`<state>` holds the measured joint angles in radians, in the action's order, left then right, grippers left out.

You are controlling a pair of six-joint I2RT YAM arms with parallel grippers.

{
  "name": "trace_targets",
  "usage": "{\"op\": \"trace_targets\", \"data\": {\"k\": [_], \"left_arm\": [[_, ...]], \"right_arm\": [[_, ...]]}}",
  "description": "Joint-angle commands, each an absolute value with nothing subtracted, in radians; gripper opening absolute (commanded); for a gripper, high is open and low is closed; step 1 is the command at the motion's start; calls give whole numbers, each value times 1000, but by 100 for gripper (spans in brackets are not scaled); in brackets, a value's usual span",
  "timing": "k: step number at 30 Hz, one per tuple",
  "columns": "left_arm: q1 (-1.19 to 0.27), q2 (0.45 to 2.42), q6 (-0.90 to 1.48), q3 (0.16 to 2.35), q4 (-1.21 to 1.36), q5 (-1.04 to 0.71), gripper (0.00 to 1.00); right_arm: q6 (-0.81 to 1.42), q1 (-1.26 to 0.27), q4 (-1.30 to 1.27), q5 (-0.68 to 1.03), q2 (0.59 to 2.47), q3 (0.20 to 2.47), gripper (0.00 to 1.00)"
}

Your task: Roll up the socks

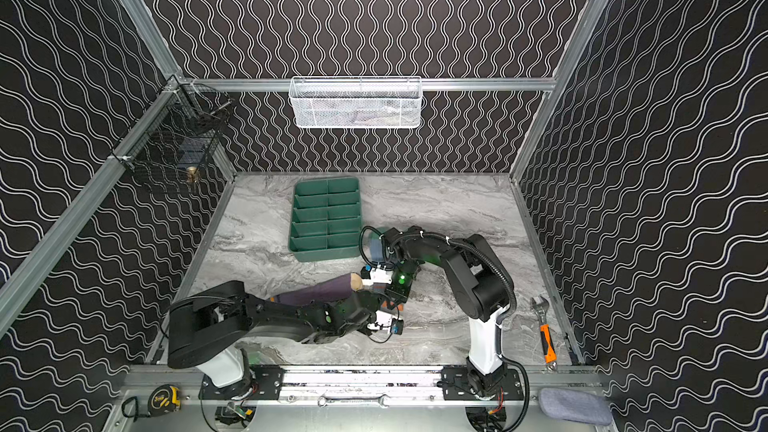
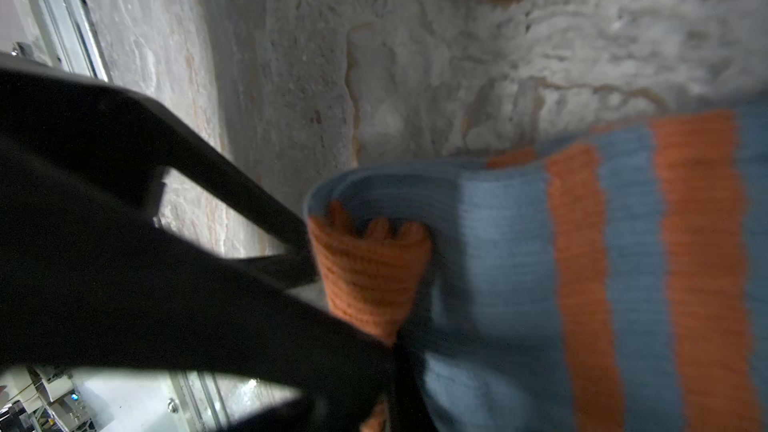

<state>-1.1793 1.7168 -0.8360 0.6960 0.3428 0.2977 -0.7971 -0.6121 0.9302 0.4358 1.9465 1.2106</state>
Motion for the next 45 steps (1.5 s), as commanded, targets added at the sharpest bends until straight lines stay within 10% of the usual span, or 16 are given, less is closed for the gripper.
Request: {"op": "trace_targets", "data": {"k": [1,10,17,32,34,45], "left_arm": [[-1174,1766,-817,710,338,282,56],[-1171,1839,-861,708,348,345,46],[-1180,1862,-821,779,228,339,17],[-1156,1789,-744,757,76,248,0],[-1137,1786,-732,781,13,204,0],[-979,1932,-567,1145,-525,-53,0]], "right_arm": [[-808,-615,848,399,1948,1197,2],[-806,-615,855,443,1943,1213,2],[-779,-613,821,411,1933,1199,5],[-715,-531,586,361,1586,1007,34],[-718,-485,529,337,1486,950,56],[-358,-268,-193,-414,1085,802,76]]}}
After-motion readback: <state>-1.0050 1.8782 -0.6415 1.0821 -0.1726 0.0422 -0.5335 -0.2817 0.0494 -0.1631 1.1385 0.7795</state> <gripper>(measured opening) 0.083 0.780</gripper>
